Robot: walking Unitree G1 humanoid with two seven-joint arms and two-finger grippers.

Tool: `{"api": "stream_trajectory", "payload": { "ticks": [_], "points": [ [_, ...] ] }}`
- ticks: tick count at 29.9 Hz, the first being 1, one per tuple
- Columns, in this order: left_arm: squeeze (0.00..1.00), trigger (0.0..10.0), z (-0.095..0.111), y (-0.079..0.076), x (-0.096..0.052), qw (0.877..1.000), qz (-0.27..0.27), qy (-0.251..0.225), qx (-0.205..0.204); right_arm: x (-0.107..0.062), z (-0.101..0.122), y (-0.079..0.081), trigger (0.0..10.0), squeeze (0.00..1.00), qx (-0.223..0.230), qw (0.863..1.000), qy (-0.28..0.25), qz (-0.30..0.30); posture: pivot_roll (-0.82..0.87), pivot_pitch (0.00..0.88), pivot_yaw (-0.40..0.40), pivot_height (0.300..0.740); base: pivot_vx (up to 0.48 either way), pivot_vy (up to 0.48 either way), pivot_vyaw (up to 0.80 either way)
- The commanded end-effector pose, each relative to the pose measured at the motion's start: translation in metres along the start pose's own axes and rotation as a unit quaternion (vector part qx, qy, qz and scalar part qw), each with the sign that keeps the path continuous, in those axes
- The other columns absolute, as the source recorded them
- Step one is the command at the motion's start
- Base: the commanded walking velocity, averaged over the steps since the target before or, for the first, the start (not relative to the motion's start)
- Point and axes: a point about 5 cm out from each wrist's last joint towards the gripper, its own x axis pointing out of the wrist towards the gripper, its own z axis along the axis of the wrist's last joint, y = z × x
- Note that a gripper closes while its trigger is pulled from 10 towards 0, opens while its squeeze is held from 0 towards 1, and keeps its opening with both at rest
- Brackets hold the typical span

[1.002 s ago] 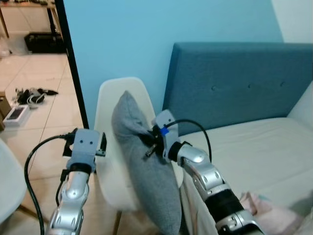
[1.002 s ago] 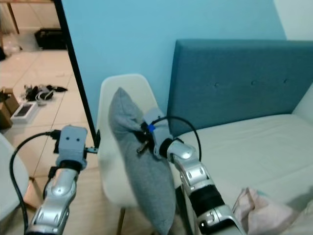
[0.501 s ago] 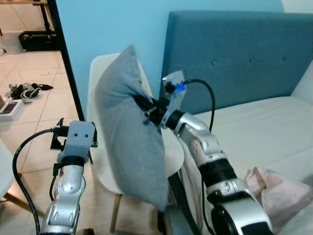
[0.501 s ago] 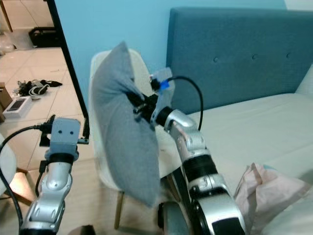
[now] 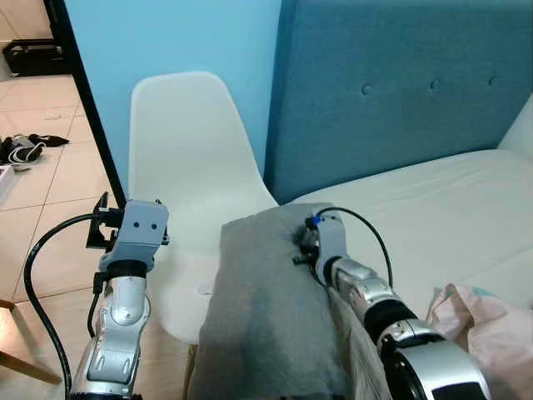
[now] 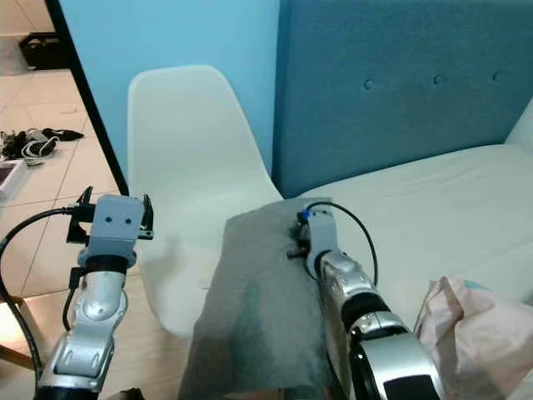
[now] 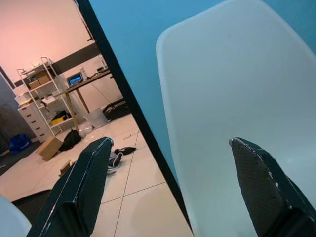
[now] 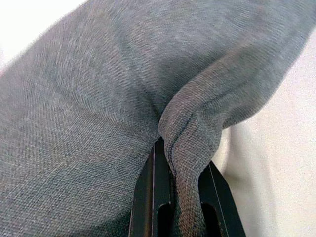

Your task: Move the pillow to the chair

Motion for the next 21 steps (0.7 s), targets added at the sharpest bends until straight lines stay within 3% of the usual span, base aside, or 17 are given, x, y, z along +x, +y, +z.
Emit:
{"api": "stream_trajectory", "payload": {
  "ticks": [1, 3, 8, 9, 11, 13, 14, 17, 18, 21],
  "points": [
    [0.0, 10.0, 0.001, 0.002, 0.0, 1.0, 0.0, -0.002, 0.014, 0.003, -0.002, 0.01, 10.0, 0.0, 0.004, 1.0, 0.004, 0.01, -0.18, 0.034, -0.099, 0.55, 0.0, 0.0, 0.0],
    [0.0, 10.0, 0.004, 0.001, 0.001, 1.0, -0.001, -0.004, 0.011, 0.006, 0.003, 0.022, 10.0, 0.0, 0.002, 1.0, 0.001, 0.014, -0.18, 0.034, -0.099, 0.55, 0.0, 0.0, 0.0],
    [0.0, 10.0, 0.006, 0.005, 0.001, 1.0, 0.01, 0.0, -0.005, 0.009, 0.007, 0.034, 10.0, 0.0, -0.015, 1.0, -0.002, 0.024, -0.17, 0.038, -0.1, 0.55, 0.0, 0.0, 0.0],
    [0.0, 10.0, 0.012, 0.007, 0.004, 1.0, 0.007, -0.017, 0.017, 0.01, 0.008, 0.039, 10.0, 0.0, -0.022, 0.999, -0.004, 0.029, -0.16, 0.041, -0.096, 0.55, 0.0, 0.0, 0.0],
    [0.0, 10.0, 0.012, 0.007, 0.004, 1.0, 0.007, -0.017, 0.017, 0.01, 0.008, 0.039, 10.0, 0.0, -0.022, 0.999, -0.004, 0.029, -0.16, 0.041, -0.096, 0.55, 0.0, 0.0, 0.0],
    [0.0, 10.0, 0.038, 0.013, 0.016, 0.997, 0.017, -0.071, 0.04, 0.011, 0.015, 0.048, 10.0, 0.0, -0.03, 0.999, -0.011, 0.039, -0.15, 0.044, -0.102, 0.55, 0.0, 0.0, 0.0],
    [0.0, 10.0, 0.038, 0.013, 0.016, 0.997, 0.017, -0.071, 0.04, 0.011, 0.015, 0.048, 10.0, 0.0, -0.03, 0.999, -0.011, 0.039, -0.15, 0.044, -0.102, 0.55, 0.0, 0.0, 0.0],
    [0.0, 10.0, 0.081, 0.028, 0.036, 0.989, 0.057, -0.134, 0.015, 0.012, 0.052, 0.053, 10.0, 0.0, -0.006, 0.997, -0.066, 0.031, -0.11, 0.062, -0.1, 0.55, 0.0, 0.0, 0.0],
    [0.0, 10.0, 0.081, 0.028, 0.036, 0.989, 0.057, -0.134, 0.015, 0.012, 0.052, 0.053, 10.0, 0.0, -0.006, 0.997, -0.066, 0.031, -0.11, 0.062, -0.1, 0.55, 0.0, 0.0, 0.0],
    [0.0, 10.0, 0.088, 0.029, 0.037, 0.988, 0.055, -0.144, 0.017, 0.009, 0.082, 0.045, 10.0, 0.0, 0.032, 0.993, -0.112, 0.006, -0.1, 0.071, -0.099, 0.55, 0.0, 0.0, 0.0]
  ]
}}
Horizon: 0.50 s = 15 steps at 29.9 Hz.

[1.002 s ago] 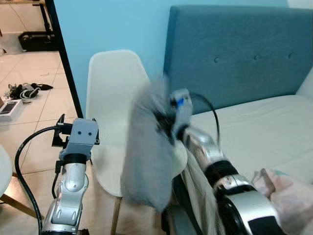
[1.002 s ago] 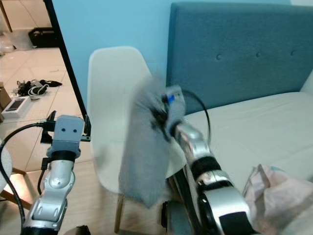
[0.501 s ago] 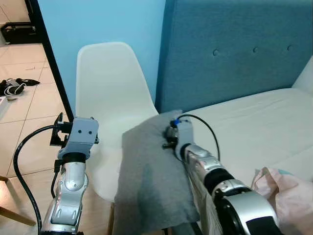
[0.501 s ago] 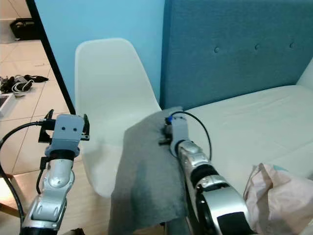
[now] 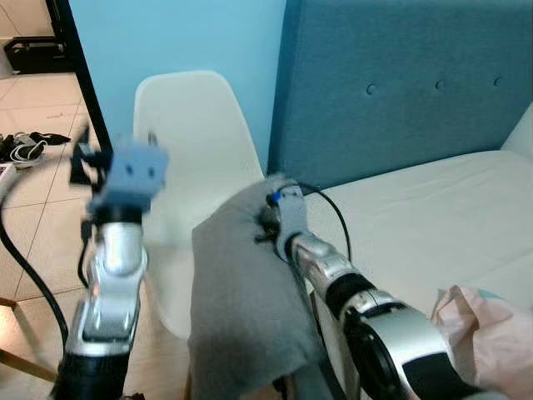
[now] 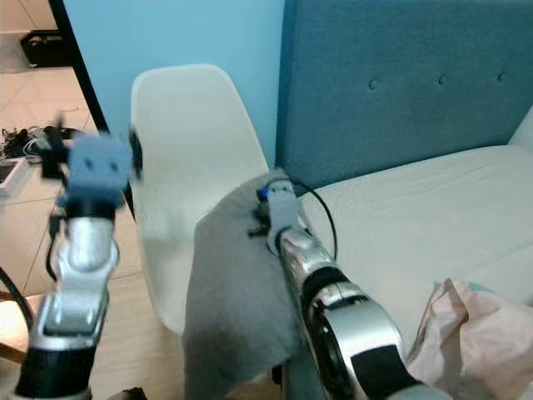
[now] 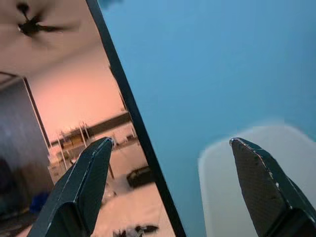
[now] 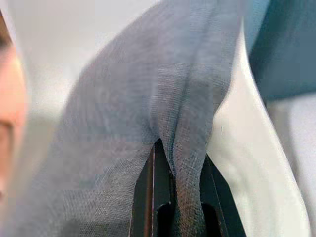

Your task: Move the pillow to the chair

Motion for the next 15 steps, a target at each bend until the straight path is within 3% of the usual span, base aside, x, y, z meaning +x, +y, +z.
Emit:
{"api": "stream_trajectory", "payload": {
  "ticks": [1, 3, 6, 15],
  "points": [
    [0.0, 10.0, -0.01, 0.0, -0.007, 0.999, -0.016, 0.025, 0.021, -0.001, 0.024, -0.013, 10.0, 0.0, 0.041, 0.997, -0.049, -0.032, -0.09, 0.087, -0.096, 0.55, 0.0, 0.0, 0.0],
    [0.0, 10.0, -0.009, -0.001, -0.012, 0.999, -0.024, 0.033, 0.019, -0.003, 0.042, -0.025, 10.0, 0.0, 0.081, 0.992, -0.08, -0.054, -0.09, 0.107, -0.092, 0.55, 0.0, 0.0, 0.0],
    [0.0, 10.0, -0.006, -0.001, -0.017, 0.999, -0.03, 0.037, 0.017, -0.006, 0.051, -0.034, 10.0, 0.0, 0.104, 0.988, -0.097, -0.066, -0.08, 0.144, -0.092, 0.55, 0.0, 0.0, 0.0],
    [0.0, 10.0, -0.003, -0.002, -0.036, 0.994, -0.071, 0.076, 0.012, -0.014, 0.048, -0.064, 10.0, 0.0, 0.181, 0.971, -0.116, -0.101, -0.08, 0.281, -0.068, 0.55, 0.0, 0.0, 0.0]
  ]
}}
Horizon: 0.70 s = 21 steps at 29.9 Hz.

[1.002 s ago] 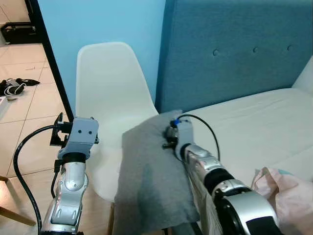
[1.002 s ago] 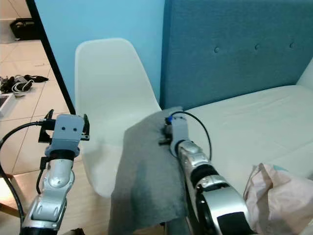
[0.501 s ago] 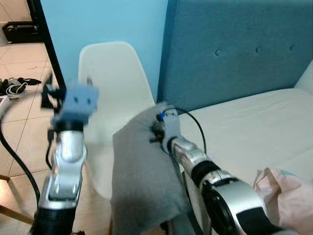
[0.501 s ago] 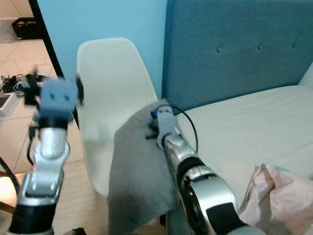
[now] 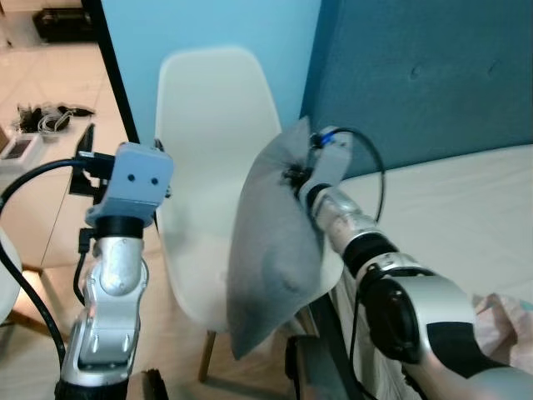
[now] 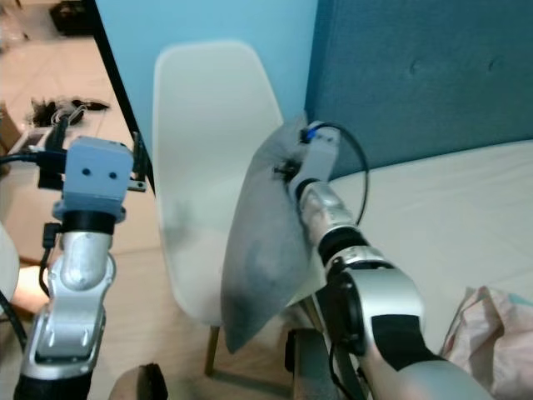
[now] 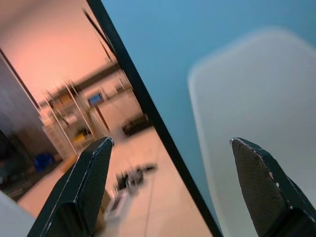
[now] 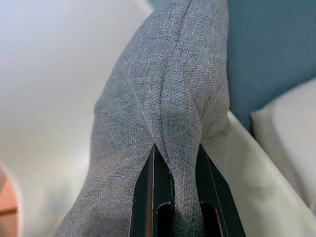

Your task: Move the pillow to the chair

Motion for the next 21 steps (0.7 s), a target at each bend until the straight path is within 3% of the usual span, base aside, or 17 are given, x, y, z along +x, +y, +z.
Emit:
{"api": "stream_trajectory", "payload": {
  "ticks": [1, 7, 10, 11, 12, 18, 19, 21],
  "points": [
    [0.0, 10.0, 0.006, 0.001, -0.004, 1.0, -0.012, -0.001, 0.004, -0.001, -0.004, -0.005, 10.0, 0.0, 0.023, 1.0, -0.005, -0.016, -0.07, 0.303, -0.063, 0.55, 0.0, 0.0, 0.0],
    [0.0, 10.0, 0.009, 0.001, -0.007, 0.999, -0.035, 0.006, 0.01, -0.006, -0.016, -0.027, 10.0, 0.0, 0.033, 0.997, 0.008, -0.069, -0.04, 0.355, -0.032, 0.55, 0.0, 0.0, 0.0],
    [0.0, 10.0, 0.01, 0.001, -0.008, 0.998, -0.068, 0.007, 0.013, -0.017, -0.048, -0.048, 10.0, 0.0, 0.018, 0.989, 0.056, -0.137, -0.03, 0.381, 0.0, 0.55, 0.0, 0.0, 0.0],
    [0.0, 10.0, 0.01, 0.001, -0.008, 0.998, -0.068, 0.007, 0.013, -0.017, -0.048, -0.048, 10.0, 0.0, 0.018, 0.989, 0.056, -0.137, -0.03, 0.381, 0.0, 0.55, 0.0, 0.0, 0.0],
    [0.0, 10.0, 0.012, 0.0, -0.008, 0.997, -0.079, 0.005, 0.013, -0.019, -0.061, -0.045, 10.0, 0.02, 0.04, 0.986, 0.071, -0.143, -0.03, 0.38, 0.011, 0.55, 0.0, 0.0, 0.0],
    [0.0, 10.0, 0.015, -0.001, -0.005, 0.996, -0.083, 0.004, 0.011, -0.019, -0.069, -0.033, 10.0, 0.05, 0.08, 0.984, 0.074, -0.138, -0.01, 0.366, 0.015, 0.55, 0.0, 0.0, 0.0],
    [0.0, 10.0, 0.016, -0.001, -0.005, 0.996, -0.084, 0.005, 0.011, -0.017, -0.07, -0.026, 10.0, 0.2, 0.095, 0.984, 0.073, -0.133, -0.01, 0.362, 0.014, 0.55, 0.0, 0.0, 0.0],
    [0.0, 10.0, 0.016, -0.001, -0.005, 0.996, -0.084, 0.005, 0.011, -0.017, -0.07, -0.026, 10.0, 0.2, 0.095, 0.984, 0.073, -0.133, -0.01, 0.362, 0.014, 0.55, 0.0, 0.0, 0.0]
  ]
}}
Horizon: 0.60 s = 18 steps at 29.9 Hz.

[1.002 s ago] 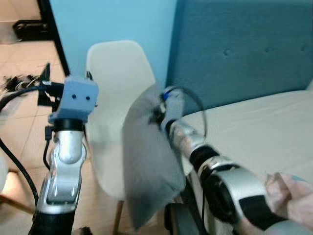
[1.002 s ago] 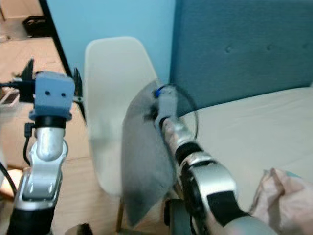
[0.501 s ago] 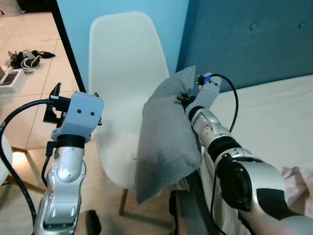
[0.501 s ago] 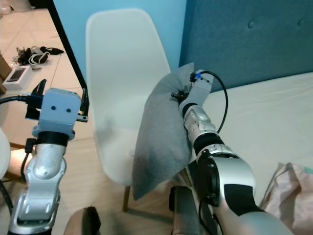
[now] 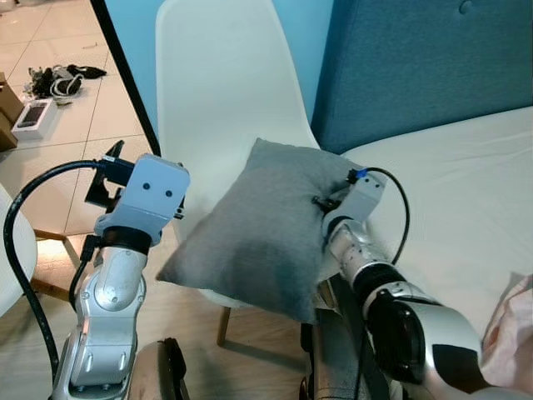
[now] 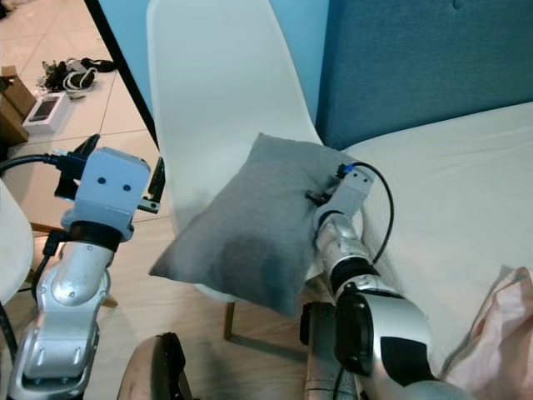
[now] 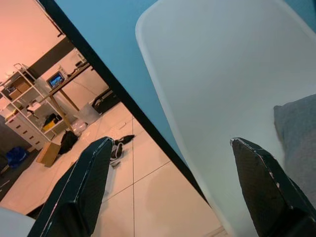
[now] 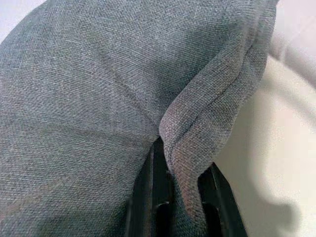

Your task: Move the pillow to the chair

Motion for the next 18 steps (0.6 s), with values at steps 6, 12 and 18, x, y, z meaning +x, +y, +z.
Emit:
{"api": "stream_trajectory", "payload": {
  "ticks": [6, 12, 18],
  "points": [
    [0.0, 10.0, 0.002, 0.002, 0.002, 1.0, 0.009, -0.001, 0.004, -0.001, 0.002, 0.022, 10.0, 1.0, -0.051, 0.998, -0.009, 0.028, -0.03, 0.302, 0.009, 0.55, 0.0, 0.0, 0.0],
    [0.0, 10.0, -0.003, 0.005, 0.012, 0.999, 0.032, 0.006, -0.011, 0.002, 0.027, -0.004, 10.0, 1.0, -0.126, 0.991, -0.047, 0.006, -0.09, 0.25, 0.009, 0.55, 0.0, 0.0, 0.0],
    [0.0, 10.0, -0.004, -0.001, 0.026, 0.999, 0.041, -0.008, -0.024, 0.001, 0.018, -0.054, 10.0, 1.0, -0.191, 0.981, 0.016, -0.02, -0.14, 0.209, 0.018, 0.55, 0.0, 0.0, 0.0]
  ]
}}
